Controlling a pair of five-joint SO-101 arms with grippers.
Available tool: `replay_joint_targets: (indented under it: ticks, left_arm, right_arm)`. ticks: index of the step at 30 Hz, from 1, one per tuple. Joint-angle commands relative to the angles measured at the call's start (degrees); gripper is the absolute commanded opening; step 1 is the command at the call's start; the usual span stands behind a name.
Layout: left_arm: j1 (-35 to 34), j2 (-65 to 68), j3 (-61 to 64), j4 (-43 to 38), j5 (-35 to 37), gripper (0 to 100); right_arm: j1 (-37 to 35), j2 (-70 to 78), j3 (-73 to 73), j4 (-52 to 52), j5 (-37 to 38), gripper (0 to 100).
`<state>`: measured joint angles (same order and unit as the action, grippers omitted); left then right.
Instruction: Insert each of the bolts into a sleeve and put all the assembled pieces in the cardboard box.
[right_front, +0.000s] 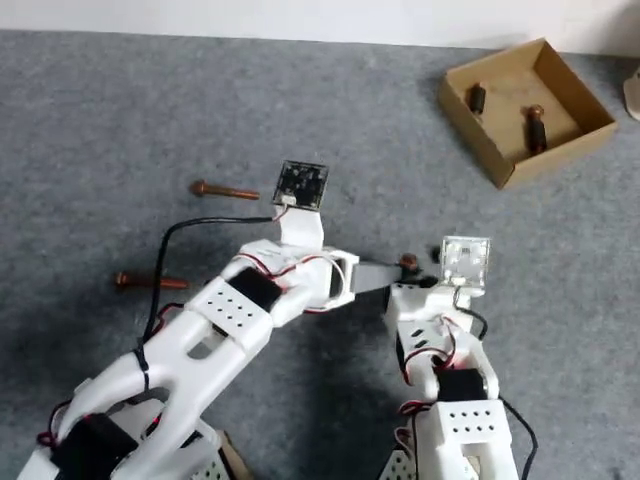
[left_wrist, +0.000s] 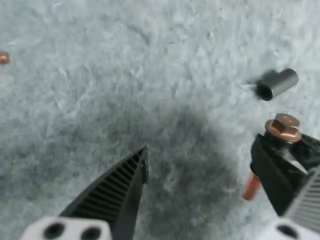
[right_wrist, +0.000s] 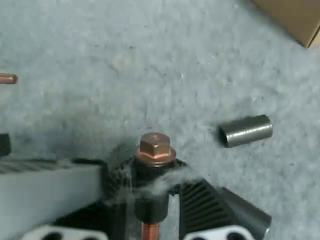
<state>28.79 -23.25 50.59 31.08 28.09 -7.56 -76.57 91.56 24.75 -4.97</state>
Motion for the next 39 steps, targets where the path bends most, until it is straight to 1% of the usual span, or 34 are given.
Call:
replay_joint_targets:
  ticks: [1, 4, 9, 13, 18, 24, 27, 28, 32, 35, 39]
  left_arm:
    - [-1.9, -0.5, -0.9, 0.4, 0.6, 44]
    - [-1.9, -0.5, -0.7, 0.4, 0.6, 44]
    - [-1.9, -0.5, -0.3, 0.4, 0.6, 44]
    - [-1.9, -0.5, -0.3, 0.4, 0.6, 44]
    - [-1.9, -0.5, -0.2, 0.4, 0.5, 44]
    - [-1.9, -0.3, -0.2, 0.4, 0.4, 44]
    - [-1.9, 2.5, -0.7, 0.2, 0.4, 44]
    - [-1.9, 4.2, -1.0, -1.0, 0.4, 44]
    - [-1.9, 12.0, -3.6, -5.2, 0.4, 44]
    - [-1.9, 16.3, -6.1, -4.9, 0.4, 44]
    - [-2.0, 17.6, -6.9, -4.9, 0.4, 44]
  right_arm:
    - [0.9, -0.7, -6.9, 0.7, -0.1, 0.5]
    - [1.3, -0.7, -7.3, 0.8, 0.0, 0.5]
    - [5.8, 4.1, -8.8, 0.8, 0.1, 0.5]
    - [10.0, 15.0, -15.8, 0.8, 0.1, 0.5]
    - [13.8, 30.7, -27.8, 0.8, 0.1, 0.5]
    - [14.9, 45.1, -41.0, 0.8, 0.1, 0.5]
    - [14.9, 50.3, -46.9, 0.9, 0.1, 0.5]
    - [14.9, 51.9, -48.9, 1.3, 0.2, 0.5]
    - [14.9, 58.3, -59.8, 9.2, 0.2, 0.5]
    - [15.0, 63.5, -69.1, 14.2, 0.1, 0.5]
    - [17.3, 70.4, -79.7, 17.0, 0.1, 0.5]
